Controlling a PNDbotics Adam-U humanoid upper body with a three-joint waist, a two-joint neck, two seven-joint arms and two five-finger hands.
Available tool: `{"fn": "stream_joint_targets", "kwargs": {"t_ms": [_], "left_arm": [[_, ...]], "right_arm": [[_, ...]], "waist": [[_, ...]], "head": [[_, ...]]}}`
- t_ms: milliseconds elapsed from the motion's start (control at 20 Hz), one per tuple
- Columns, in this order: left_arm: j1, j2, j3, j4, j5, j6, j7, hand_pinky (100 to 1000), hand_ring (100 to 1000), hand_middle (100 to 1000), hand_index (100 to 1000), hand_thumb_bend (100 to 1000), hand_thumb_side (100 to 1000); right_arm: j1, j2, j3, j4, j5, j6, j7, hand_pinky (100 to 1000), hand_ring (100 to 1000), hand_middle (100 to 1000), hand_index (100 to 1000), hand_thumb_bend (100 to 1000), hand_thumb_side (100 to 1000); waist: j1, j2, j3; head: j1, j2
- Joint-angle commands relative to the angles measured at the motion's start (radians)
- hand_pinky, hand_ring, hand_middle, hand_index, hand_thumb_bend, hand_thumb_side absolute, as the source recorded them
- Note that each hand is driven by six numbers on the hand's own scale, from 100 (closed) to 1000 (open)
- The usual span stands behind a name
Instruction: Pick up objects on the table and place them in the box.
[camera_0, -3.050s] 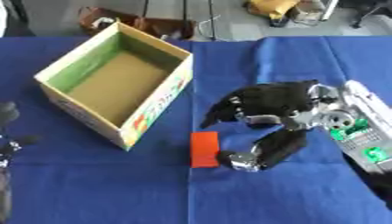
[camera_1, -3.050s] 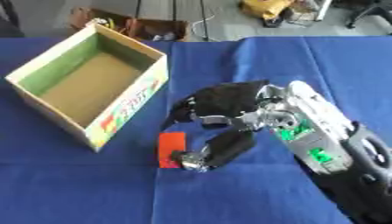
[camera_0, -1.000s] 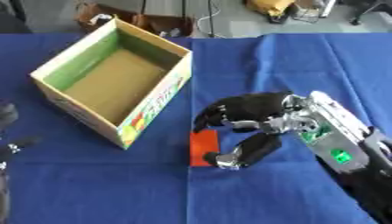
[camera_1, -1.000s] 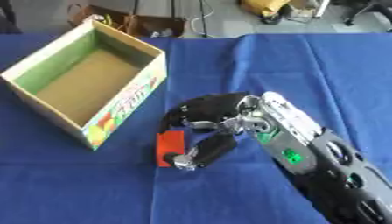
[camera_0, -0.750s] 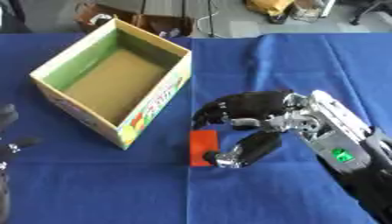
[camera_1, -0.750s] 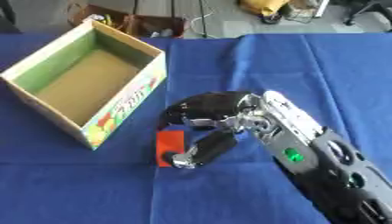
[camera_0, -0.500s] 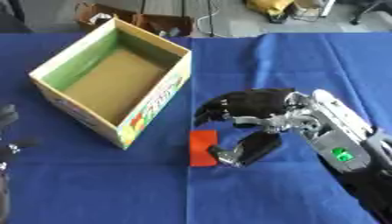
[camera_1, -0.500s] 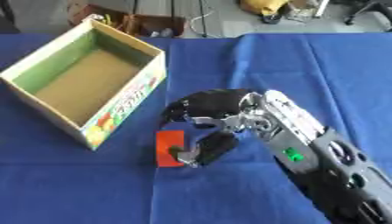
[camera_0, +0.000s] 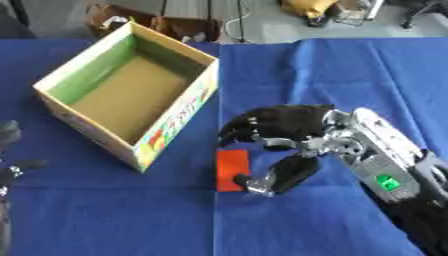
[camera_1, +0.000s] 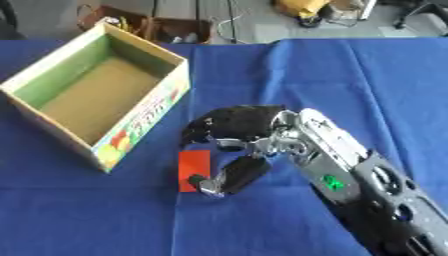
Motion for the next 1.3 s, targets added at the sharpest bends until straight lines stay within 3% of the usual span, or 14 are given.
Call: {"fn": "stream_joint_targets", "kwargs": {"t_ms": [50, 400, 750, 1050, 1300], "left_arm": [[-0.002, 0.015, -0.001, -0.019, 0.003, -0.002, -0.002, 613, 914, 810, 710, 100, 986], [-0.001, 0.014, -0.002, -0.019, 0.003, -0.001, -0.002, 611, 914, 809, 708, 100, 987], [0.001, 0.014, -0.002, -0.019, 0.002, 0.001, -0.003, 610, 914, 809, 706, 100, 987], [0.001, 0.013, -0.003, -0.019, 0.001, 0.003, -0.004, 610, 915, 809, 704, 100, 990], [0.001, 0.013, -0.003, -0.019, 0.003, 0.004, -0.006, 610, 915, 809, 705, 100, 992]], "right_arm": [[-0.012, 0.005, -0.022, 0.021, -0.007, 0.024, 0.003, 977, 978, 942, 1000, 213, 1000], [-0.012, 0.047, -0.026, 0.102, 0.05, 0.041, 0.013, 974, 975, 938, 1000, 214, 1000], [-0.009, 0.062, -0.029, 0.141, -0.024, 0.066, 0.089, 984, 973, 930, 1000, 196, 1000], [-0.006, 0.054, -0.036, 0.111, -0.098, 0.096, 0.136, 985, 972, 927, 1000, 190, 1000], [-0.003, 0.037, -0.034, 0.091, -0.093, 0.098, 0.142, 980, 974, 935, 1000, 213, 1000]], "waist": [[0.001, -0.016, -0.002], [0.0, -0.012, -0.002], [0.0, -0.011, -0.001], [0.001, -0.008, 0.001], [0.001, -0.009, 0.002]], "head": [[-0.004, -0.009], [-0.007, -0.012], [-0.008, -0.016], [-0.008, -0.013], [-0.007, -0.015]]}}
